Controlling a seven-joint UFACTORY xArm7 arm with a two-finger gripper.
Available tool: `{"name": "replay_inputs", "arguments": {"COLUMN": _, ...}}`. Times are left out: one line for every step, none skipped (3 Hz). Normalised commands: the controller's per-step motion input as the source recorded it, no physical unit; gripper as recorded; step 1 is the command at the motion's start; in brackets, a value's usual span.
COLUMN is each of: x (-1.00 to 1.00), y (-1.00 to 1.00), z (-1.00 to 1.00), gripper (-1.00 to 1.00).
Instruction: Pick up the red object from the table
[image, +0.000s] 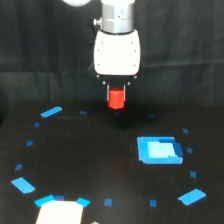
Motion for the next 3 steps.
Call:
{"name": "replay_inputs", "arguments": {"x": -1.00, "y": -1.00, "z": 1.00, "gripper": -1.00}}
{"name": "replay_inputs", "arguments": {"x": -1.00, "y": -1.00, "z": 1.00, "gripper": -1.00}}
{"name": "replay_inputs", "arguments": {"x": 0.60, "y": -0.81, "z": -0.74, "gripper": 0.00}}
